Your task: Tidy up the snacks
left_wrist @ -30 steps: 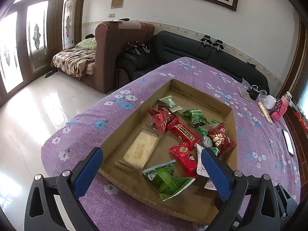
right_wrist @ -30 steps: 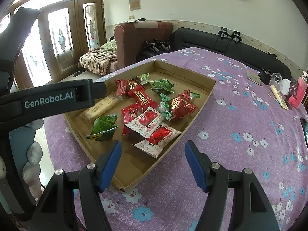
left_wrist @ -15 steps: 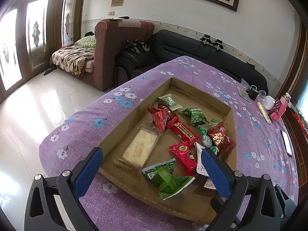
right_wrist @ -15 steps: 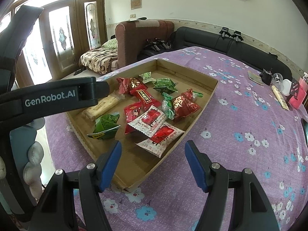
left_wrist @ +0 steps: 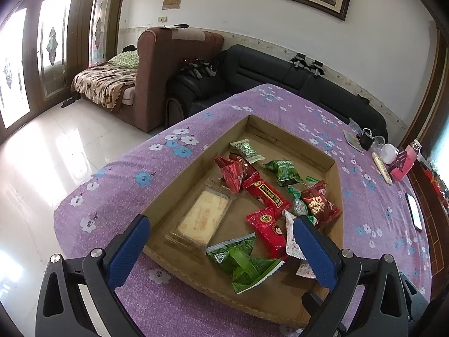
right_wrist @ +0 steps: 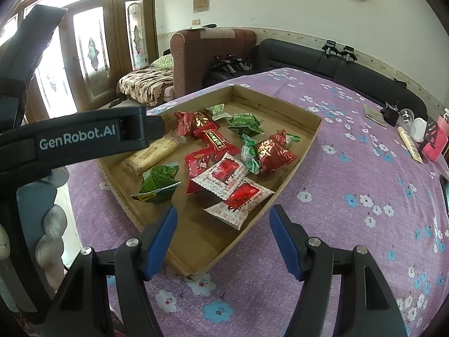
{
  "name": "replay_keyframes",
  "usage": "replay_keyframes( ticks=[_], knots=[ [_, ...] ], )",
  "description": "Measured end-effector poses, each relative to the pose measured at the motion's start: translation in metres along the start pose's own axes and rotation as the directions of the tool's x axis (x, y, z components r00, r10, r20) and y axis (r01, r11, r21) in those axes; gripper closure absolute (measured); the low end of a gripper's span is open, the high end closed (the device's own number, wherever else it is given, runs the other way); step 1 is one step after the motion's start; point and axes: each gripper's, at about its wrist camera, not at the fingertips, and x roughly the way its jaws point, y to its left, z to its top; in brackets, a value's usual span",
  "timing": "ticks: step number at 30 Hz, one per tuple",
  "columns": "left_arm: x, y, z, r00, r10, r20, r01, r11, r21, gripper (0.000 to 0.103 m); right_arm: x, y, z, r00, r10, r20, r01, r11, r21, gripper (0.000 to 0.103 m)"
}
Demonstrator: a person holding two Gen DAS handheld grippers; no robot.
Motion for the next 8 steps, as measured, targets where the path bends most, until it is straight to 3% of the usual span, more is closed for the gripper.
replay_keyframes(
  ticks=[8],
  knots=[
    [-0.0059, -0.0050, 0.0057, 1.000, -0.012, 0.002, 0.012, 1.000, 0.013, 0.000, -0.0046, -0.0074, 0.0028, 1.000, -0.007, 0.015, 0.007, 1.000, 0.011, 0.035]
  ],
)
